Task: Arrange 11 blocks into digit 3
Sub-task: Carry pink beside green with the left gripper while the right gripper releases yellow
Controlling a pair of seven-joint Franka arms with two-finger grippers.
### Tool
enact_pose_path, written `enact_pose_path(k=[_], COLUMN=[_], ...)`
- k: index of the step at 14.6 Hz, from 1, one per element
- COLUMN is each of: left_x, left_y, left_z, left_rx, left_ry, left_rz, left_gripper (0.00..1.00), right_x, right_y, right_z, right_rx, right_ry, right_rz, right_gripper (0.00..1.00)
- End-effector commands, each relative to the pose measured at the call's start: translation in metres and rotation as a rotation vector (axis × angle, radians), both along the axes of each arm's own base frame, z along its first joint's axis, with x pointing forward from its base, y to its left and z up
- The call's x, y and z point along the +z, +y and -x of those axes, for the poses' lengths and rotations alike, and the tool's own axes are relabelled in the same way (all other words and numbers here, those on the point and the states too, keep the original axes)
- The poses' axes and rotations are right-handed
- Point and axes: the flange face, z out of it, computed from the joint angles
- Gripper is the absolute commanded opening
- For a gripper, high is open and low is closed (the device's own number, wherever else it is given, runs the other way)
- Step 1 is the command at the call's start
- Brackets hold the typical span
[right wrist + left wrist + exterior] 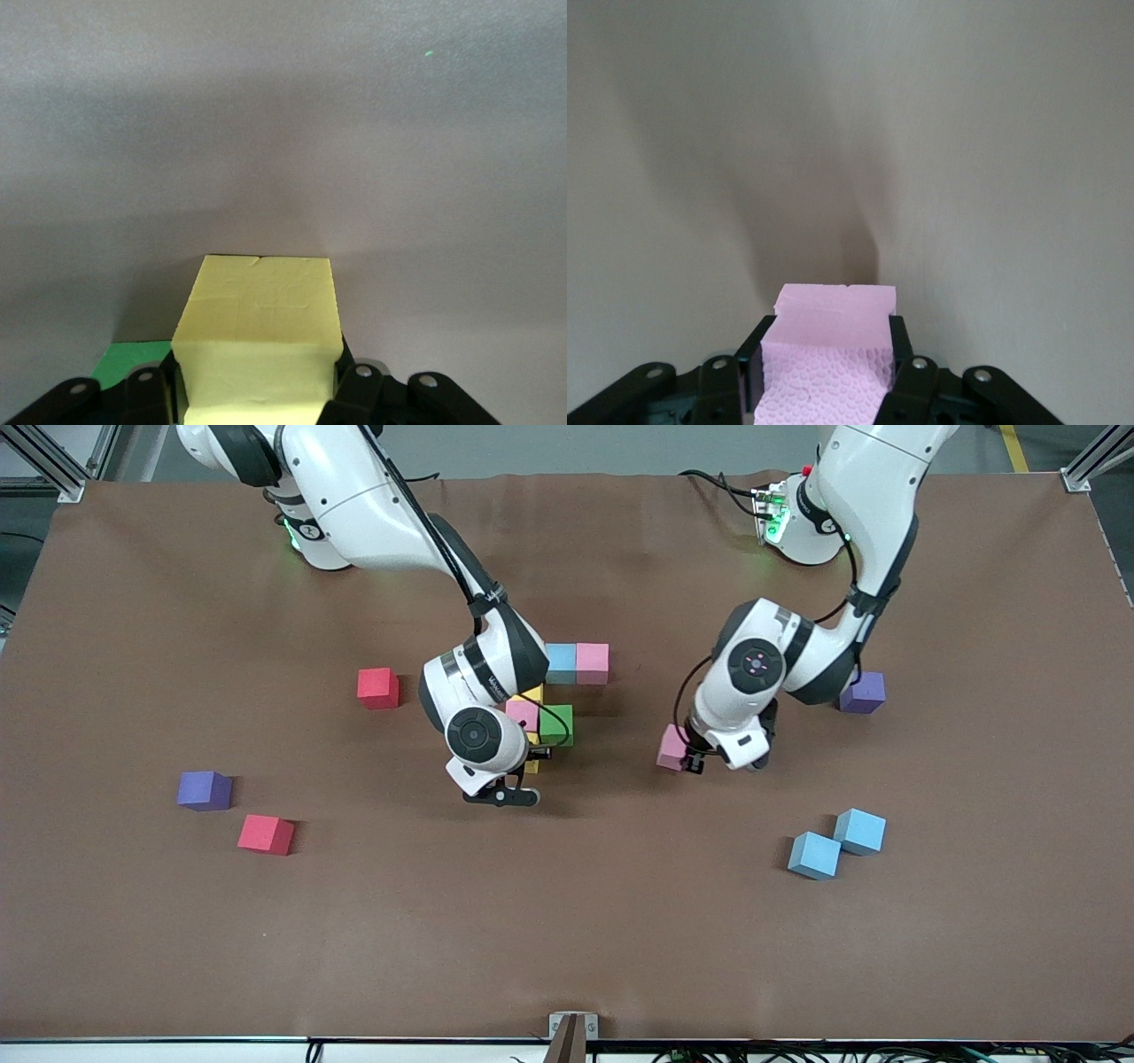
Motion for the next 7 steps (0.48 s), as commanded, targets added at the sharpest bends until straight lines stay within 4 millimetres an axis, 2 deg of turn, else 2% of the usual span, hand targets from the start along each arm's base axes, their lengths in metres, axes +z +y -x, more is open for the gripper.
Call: enact_pose_path(k=[1, 3, 6, 7], left_x=[0.004, 0.003, 0.000, -0.002], left_y=[-0.027, -0.050, -0.075, -0.085], left_z=[0.003, 0.006, 0.005, 0.010], left_rx=[0.108, 0.170, 0.265, 0.277], left_ry=[-0.005, -0.005, -0.003, -0.001], left_rz=[0.009, 0.019, 0.033, 0.032], left_gripper=[0.36, 0.35, 0.32, 0.32], right_x=[0.001, 0.001, 0.000, 0.000], right_y=[0.007, 0.007, 0.007, 0.006], right_z=[0.002, 0.002, 0.003, 0.003], right_rx=[-0.019, -0.020, -0.016, -0.016], right_ry=[0.013, 0.013, 0.013, 0.014], right_rz=[-0.012, -0.010, -0.009, -0.009], right_gripper=[0.59, 0.60, 0.61, 0.79])
